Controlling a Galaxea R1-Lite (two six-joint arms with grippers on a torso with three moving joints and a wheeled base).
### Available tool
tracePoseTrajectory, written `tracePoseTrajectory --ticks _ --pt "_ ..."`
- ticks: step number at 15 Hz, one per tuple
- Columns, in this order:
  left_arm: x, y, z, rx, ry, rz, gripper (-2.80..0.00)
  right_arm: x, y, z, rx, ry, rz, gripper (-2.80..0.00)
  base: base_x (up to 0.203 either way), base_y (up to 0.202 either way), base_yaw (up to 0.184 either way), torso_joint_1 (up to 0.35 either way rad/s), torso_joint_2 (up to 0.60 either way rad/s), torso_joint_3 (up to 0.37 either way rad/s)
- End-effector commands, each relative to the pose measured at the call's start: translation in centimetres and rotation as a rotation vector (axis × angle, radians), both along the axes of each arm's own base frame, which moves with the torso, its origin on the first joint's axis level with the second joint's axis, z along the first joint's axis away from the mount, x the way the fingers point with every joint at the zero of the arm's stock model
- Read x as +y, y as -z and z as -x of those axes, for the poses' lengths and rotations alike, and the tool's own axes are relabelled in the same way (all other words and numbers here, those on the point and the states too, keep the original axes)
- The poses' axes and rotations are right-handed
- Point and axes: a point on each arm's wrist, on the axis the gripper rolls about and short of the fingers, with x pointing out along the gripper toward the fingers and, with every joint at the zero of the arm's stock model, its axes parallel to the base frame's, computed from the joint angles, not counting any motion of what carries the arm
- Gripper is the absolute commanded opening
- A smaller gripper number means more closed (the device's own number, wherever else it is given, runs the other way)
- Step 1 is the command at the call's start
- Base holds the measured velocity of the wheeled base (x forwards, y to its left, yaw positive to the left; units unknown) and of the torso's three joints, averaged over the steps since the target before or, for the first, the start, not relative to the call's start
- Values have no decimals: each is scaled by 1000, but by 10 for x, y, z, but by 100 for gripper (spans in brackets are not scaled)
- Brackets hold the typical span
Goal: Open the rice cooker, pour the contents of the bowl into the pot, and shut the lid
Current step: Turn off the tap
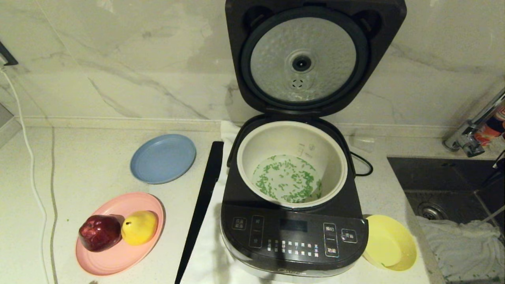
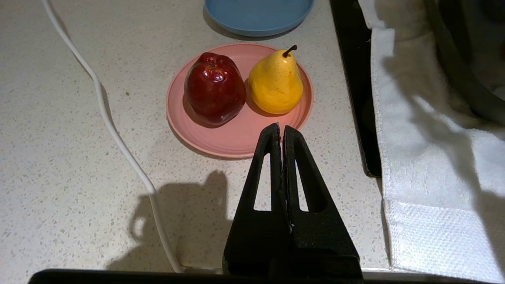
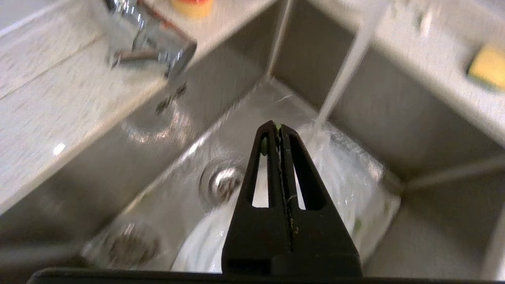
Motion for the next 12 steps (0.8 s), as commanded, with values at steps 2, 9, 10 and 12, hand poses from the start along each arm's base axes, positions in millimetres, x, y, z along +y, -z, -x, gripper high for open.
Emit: tracePoseTrajectory --ticks 2,9,10,12 --pt "0 0 0 1 0 0 -280 -14 33 -29 -27 28 135 -280 0 0 0 0 0 0" --pt "0 0 0 1 0 0 -280 -12 68 -72 -51 30 381 -280 0 0 0 0 0 0" --pt "0 0 0 1 0 0 -280 -11 70 -78 -55 38 384 -280 0 0 0 0 0 0" --pt "0 0 0 1 0 0 -280 -12 74 -90 -62 69 390 -280 0 0 0 0 0 0"
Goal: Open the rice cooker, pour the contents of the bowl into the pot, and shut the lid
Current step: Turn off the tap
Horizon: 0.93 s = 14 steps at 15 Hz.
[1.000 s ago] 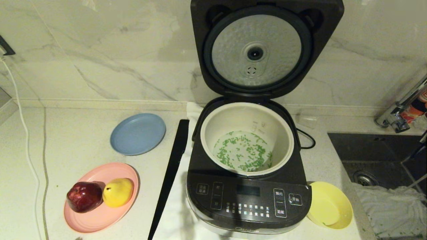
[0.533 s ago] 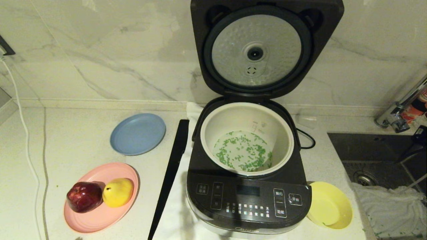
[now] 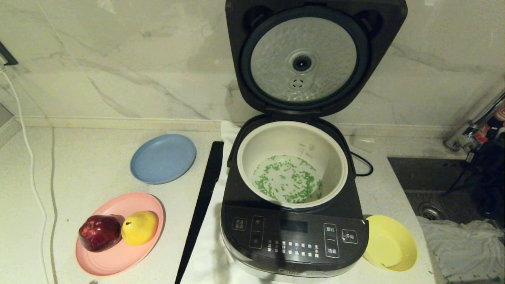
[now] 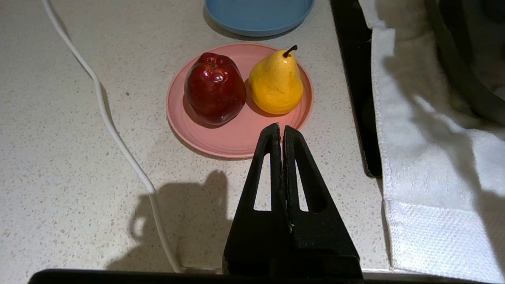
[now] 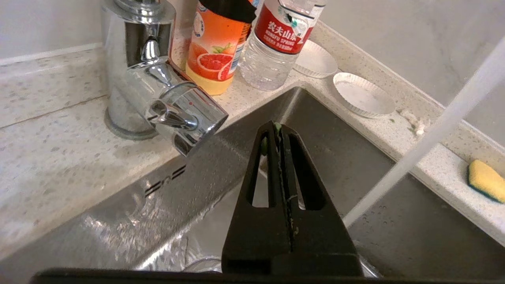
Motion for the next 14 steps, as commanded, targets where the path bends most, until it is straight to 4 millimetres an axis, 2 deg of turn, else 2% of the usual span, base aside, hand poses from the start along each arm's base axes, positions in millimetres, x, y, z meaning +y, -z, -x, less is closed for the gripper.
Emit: tracePoseTrajectory --ticks 1,8,14 --pt "0 0 0 1 0 -1 -280 0 13 -14 15 8 6 -280 0 0 0 0 0 0" --pt "0 0 0 1 0 -1 -280 -8 6 -32 -12 30 52 -280 0 0 0 0 0 0" --pt "0 0 0 1 0 -1 -280 -12 8 -45 -14 34 83 -280 0 0 0 0 0 0"
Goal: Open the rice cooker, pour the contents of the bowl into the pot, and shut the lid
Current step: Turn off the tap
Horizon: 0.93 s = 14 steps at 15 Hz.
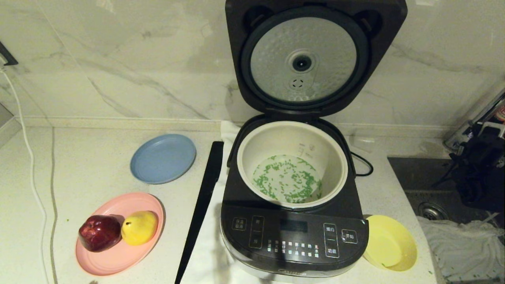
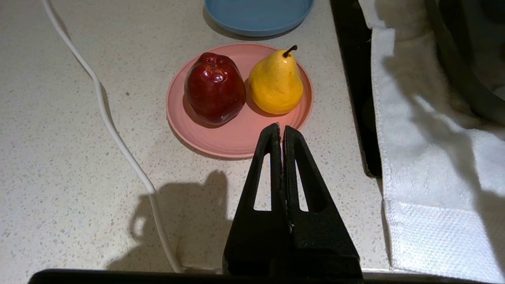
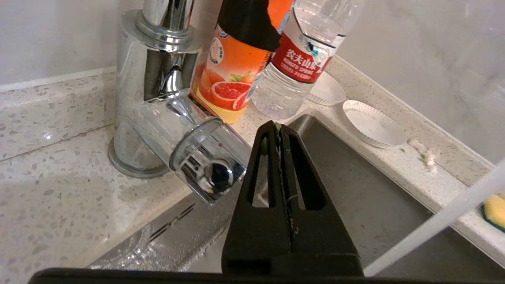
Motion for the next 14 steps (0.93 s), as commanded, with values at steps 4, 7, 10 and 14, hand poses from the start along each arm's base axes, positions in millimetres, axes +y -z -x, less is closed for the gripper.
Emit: tracePoseTrajectory --ticks 4,7,10,14 --pt "0 0 0 1 0 0 -280 -1 6 -12 -12 -2 7 -280 0 0 0 0 0 0" --pt "0 0 0 1 0 0 -280 -1 4 -17 -15 -4 11 -280 0 0 0 0 0 0" --pt "0 0 0 1 0 0 -280 2 0 -23 -34 -14 17 -280 0 0 0 0 0 0" --pt "0 0 0 1 0 0 -280 13 -5 -27 -47 -24 18 -280 0 0 0 0 0 0"
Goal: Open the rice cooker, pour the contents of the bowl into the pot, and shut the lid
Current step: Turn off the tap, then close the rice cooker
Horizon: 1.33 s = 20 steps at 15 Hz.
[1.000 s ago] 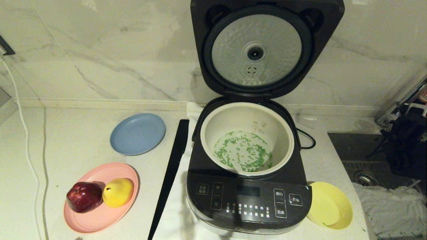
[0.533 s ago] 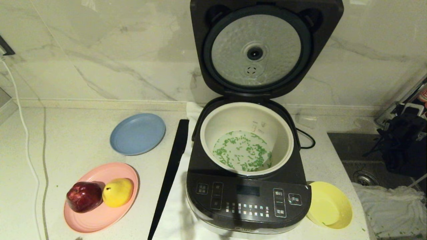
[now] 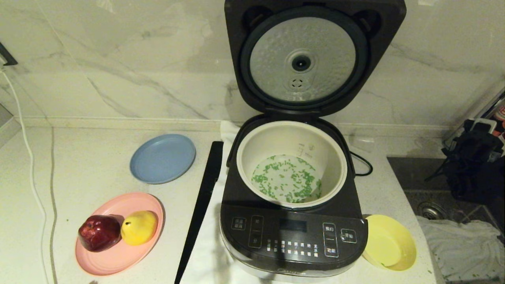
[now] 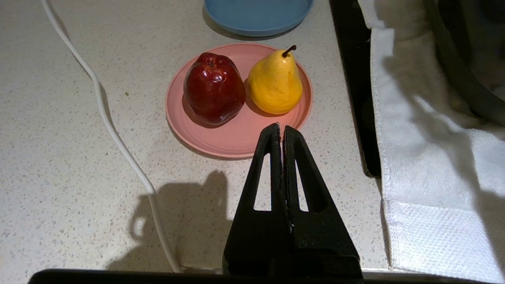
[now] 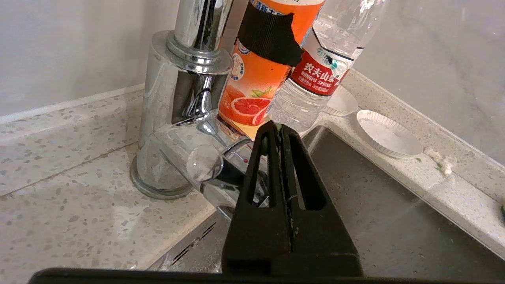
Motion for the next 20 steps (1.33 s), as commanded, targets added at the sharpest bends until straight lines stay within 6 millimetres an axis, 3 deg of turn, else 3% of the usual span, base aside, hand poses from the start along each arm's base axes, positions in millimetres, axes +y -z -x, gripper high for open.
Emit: tracePoseTrajectory --ticks 1,5,8,11,15,18,20 --pt "0 0 0 0 0 0 -280 4 -5 0 -14 -4 4 -280 0 0 0 0 0 0" --pt "0 0 0 0 0 0 -280 5 -10 4 -18 -3 4 -280 0 0 0 0 0 0" --pt "0 0 0 0 0 0 -280 19 -32 26 -25 -23 -6 -280 0 0 0 0 0 0" --pt "0 0 0 0 0 0 -280 44 -78 57 -91 -70 -12 -280 0 0 0 0 0 0" --pt "0 0 0 0 0 0 -280 96 -137 100 -111 -207 -44 -280 0 0 0 0 0 0" --pt "0 0 0 0 0 0 -280 130 -170 122 1 -344 -177 -280 0 0 0 0 0 0" --pt "0 0 0 0 0 0 -280 145 -205 135 11 -473 -288 -280 0 0 0 0 0 0"
